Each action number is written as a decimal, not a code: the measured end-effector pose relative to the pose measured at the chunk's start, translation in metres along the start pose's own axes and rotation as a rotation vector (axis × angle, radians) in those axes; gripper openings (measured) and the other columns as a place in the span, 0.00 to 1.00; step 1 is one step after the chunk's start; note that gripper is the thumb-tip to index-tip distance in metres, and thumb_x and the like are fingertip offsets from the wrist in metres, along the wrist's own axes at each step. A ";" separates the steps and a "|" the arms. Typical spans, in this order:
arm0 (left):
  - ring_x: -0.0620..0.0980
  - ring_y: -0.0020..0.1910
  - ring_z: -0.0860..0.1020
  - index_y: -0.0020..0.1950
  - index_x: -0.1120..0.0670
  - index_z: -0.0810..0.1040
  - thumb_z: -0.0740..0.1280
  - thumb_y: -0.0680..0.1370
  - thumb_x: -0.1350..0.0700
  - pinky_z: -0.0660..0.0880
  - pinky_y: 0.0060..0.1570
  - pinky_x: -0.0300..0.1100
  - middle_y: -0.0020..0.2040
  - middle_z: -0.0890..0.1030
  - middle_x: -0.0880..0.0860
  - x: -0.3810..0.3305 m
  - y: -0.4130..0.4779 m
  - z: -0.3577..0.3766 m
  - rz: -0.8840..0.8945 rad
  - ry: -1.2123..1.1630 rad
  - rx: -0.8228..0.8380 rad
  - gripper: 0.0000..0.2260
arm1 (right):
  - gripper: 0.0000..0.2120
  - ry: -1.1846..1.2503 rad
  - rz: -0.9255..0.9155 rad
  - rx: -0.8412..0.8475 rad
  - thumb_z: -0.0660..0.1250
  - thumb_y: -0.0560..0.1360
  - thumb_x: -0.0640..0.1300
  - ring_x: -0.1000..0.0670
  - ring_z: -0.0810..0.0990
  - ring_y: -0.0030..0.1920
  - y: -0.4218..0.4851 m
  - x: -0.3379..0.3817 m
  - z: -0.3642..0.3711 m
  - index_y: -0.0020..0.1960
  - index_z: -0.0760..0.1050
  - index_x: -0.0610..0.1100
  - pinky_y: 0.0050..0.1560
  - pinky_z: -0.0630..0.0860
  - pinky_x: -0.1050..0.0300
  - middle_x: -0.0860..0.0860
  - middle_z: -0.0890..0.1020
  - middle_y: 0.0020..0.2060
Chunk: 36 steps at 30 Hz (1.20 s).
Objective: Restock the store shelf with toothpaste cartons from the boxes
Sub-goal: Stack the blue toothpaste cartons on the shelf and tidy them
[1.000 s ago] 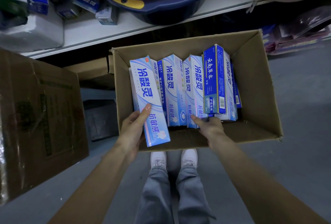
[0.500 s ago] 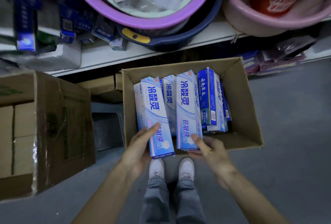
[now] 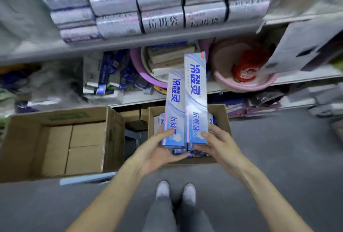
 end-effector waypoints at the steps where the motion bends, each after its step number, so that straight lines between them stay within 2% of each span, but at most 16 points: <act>1: 0.63 0.53 0.81 0.66 0.53 0.75 0.83 0.55 0.60 0.80 0.45 0.58 0.61 0.80 0.61 -0.005 -0.018 0.013 0.007 -0.009 0.022 0.40 | 0.09 -0.001 -0.016 0.012 0.61 0.77 0.34 0.51 0.84 0.44 -0.012 0.016 0.009 0.56 0.74 0.37 0.40 0.81 0.59 0.47 0.85 0.46; 2: 0.60 0.49 0.83 0.63 0.53 0.77 0.83 0.56 0.61 0.81 0.41 0.54 0.57 0.82 0.59 -0.012 -0.034 0.025 0.024 0.004 0.026 0.37 | 0.11 -0.020 -0.043 0.026 0.65 0.75 0.37 0.51 0.84 0.45 -0.023 0.031 0.015 0.56 0.74 0.38 0.40 0.81 0.59 0.46 0.85 0.47; 4: 0.55 0.43 0.84 0.60 0.50 0.77 0.77 0.64 0.62 0.81 0.35 0.47 0.52 0.84 0.55 -0.031 -0.062 0.046 0.110 0.083 0.014 0.26 | 0.25 -0.057 -0.100 0.072 0.78 0.63 0.45 0.50 0.84 0.46 -0.045 0.062 0.029 0.55 0.74 0.38 0.41 0.80 0.59 0.45 0.85 0.48; 6: 0.53 0.45 0.84 0.63 0.49 0.75 0.71 0.70 0.66 0.81 0.36 0.46 0.54 0.84 0.53 -0.056 -0.084 0.070 0.199 0.146 0.046 0.24 | 0.36 -0.132 -0.152 0.096 0.81 0.54 0.49 0.48 0.84 0.48 -0.063 0.095 0.043 0.57 0.74 0.37 0.43 0.80 0.59 0.44 0.85 0.48; 10: 0.55 0.52 0.83 0.66 0.48 0.73 0.70 0.69 0.66 0.81 0.41 0.48 0.60 0.81 0.54 -0.106 -0.132 0.122 0.422 0.272 0.118 0.27 | 0.29 -0.127 -0.251 0.144 0.77 0.65 0.42 0.48 0.84 0.47 -0.089 0.162 0.072 0.61 0.72 0.34 0.43 0.81 0.58 0.43 0.85 0.48; 14: 0.56 0.52 0.82 0.67 0.51 0.70 0.69 0.68 0.65 0.81 0.43 0.53 0.58 0.82 0.54 -0.153 -0.182 0.161 0.591 0.390 0.157 0.28 | 0.43 -0.157 -0.434 0.199 0.84 0.47 0.55 0.44 0.83 0.52 -0.112 0.224 0.112 0.57 0.75 0.39 0.48 0.82 0.52 0.42 0.84 0.51; 16: 0.57 0.52 0.82 0.69 0.51 0.68 0.69 0.68 0.66 0.81 0.46 0.56 0.59 0.82 0.55 -0.174 -0.202 0.175 0.646 0.424 0.180 0.30 | 0.40 -0.111 -0.506 0.230 0.84 0.47 0.52 0.44 0.83 0.51 -0.119 0.251 0.130 0.56 0.77 0.40 0.44 0.81 0.54 0.42 0.84 0.52; 19: 0.57 0.50 0.82 0.71 0.50 0.67 0.69 0.69 0.66 0.81 0.43 0.55 0.58 0.82 0.57 -0.205 -0.235 0.194 0.742 0.460 0.198 0.32 | 0.26 -0.103 -0.581 0.309 0.75 0.61 0.41 0.43 0.82 0.53 -0.129 0.291 0.163 0.59 0.76 0.40 0.43 0.81 0.53 0.42 0.82 0.55; 21: 0.57 0.50 0.82 0.70 0.49 0.68 0.70 0.68 0.65 0.82 0.42 0.54 0.58 0.82 0.57 -0.227 -0.260 0.204 0.811 0.490 0.185 0.32 | 0.25 -0.126 -0.642 0.324 0.75 0.64 0.46 0.44 0.82 0.54 -0.135 0.317 0.186 0.59 0.76 0.41 0.43 0.81 0.52 0.43 0.82 0.55; 23: 0.56 0.48 0.83 0.70 0.49 0.69 0.70 0.68 0.65 0.81 0.40 0.53 0.58 0.82 0.57 -0.254 -0.285 0.207 0.886 0.507 0.166 0.32 | 0.30 -0.190 -0.748 0.280 0.78 0.60 0.55 0.48 0.83 0.51 -0.138 0.345 0.206 0.58 0.77 0.44 0.43 0.81 0.56 0.47 0.84 0.53; 24: 0.56 0.47 0.83 0.69 0.50 0.69 0.70 0.67 0.65 0.81 0.39 0.53 0.58 0.81 0.57 -0.270 -0.298 0.207 0.924 0.500 0.151 0.32 | 0.28 -0.220 -0.791 0.241 0.77 0.61 0.54 0.49 0.84 0.49 -0.136 0.359 0.215 0.58 0.76 0.45 0.42 0.81 0.57 0.49 0.85 0.51; 27: 0.57 0.46 0.83 0.67 0.51 0.71 0.69 0.65 0.65 0.81 0.36 0.51 0.59 0.80 0.59 -0.324 -0.333 0.201 1.026 0.438 0.103 0.31 | 0.14 -0.269 -0.898 0.111 0.66 0.75 0.40 0.53 0.84 0.44 -0.121 0.408 0.227 0.60 0.75 0.46 0.42 0.81 0.58 0.53 0.85 0.45; 29: 0.57 0.45 0.82 0.66 0.51 0.72 0.69 0.65 0.63 0.82 0.37 0.52 0.57 0.80 0.58 -0.363 -0.353 0.193 1.086 0.396 0.060 0.29 | 0.14 -0.390 -0.990 0.037 0.64 0.77 0.39 0.53 0.82 0.49 -0.115 0.441 0.237 0.62 0.74 0.48 0.50 0.80 0.55 0.54 0.84 0.49; 31: 0.55 0.45 0.82 0.68 0.51 0.71 0.73 0.66 0.60 0.82 0.39 0.53 0.56 0.80 0.57 -0.403 -0.373 0.186 1.125 0.353 0.006 0.30 | 0.13 -0.469 -1.053 -0.019 0.64 0.78 0.40 0.58 0.80 0.50 -0.109 0.472 0.254 0.62 0.73 0.49 0.51 0.76 0.64 0.53 0.82 0.53; 32: 0.53 0.44 0.83 0.68 0.53 0.72 0.73 0.67 0.56 0.82 0.40 0.53 0.55 0.81 0.56 -0.423 -0.382 0.183 1.137 0.317 -0.015 0.29 | 0.13 -0.480 -1.075 -0.028 0.63 0.78 0.40 0.60 0.80 0.47 -0.105 0.487 0.264 0.61 0.73 0.49 0.46 0.75 0.70 0.53 0.81 0.52; 36: 0.50 0.38 0.84 0.56 0.52 0.76 0.64 0.78 0.51 0.81 0.33 0.46 0.42 0.85 0.51 -0.496 -0.417 0.176 1.239 0.206 -0.046 0.10 | 0.15 -0.545 -1.110 -0.060 0.64 0.78 0.38 0.59 0.79 0.37 -0.069 0.550 0.306 0.64 0.72 0.44 0.34 0.75 0.71 0.49 0.79 0.48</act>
Point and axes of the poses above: each hand's wrist, its own y-axis towards the middle knuckle, its own z-axis out of the palm, x = y × z, the point moved 7 cm from there along y, towards the middle knuckle
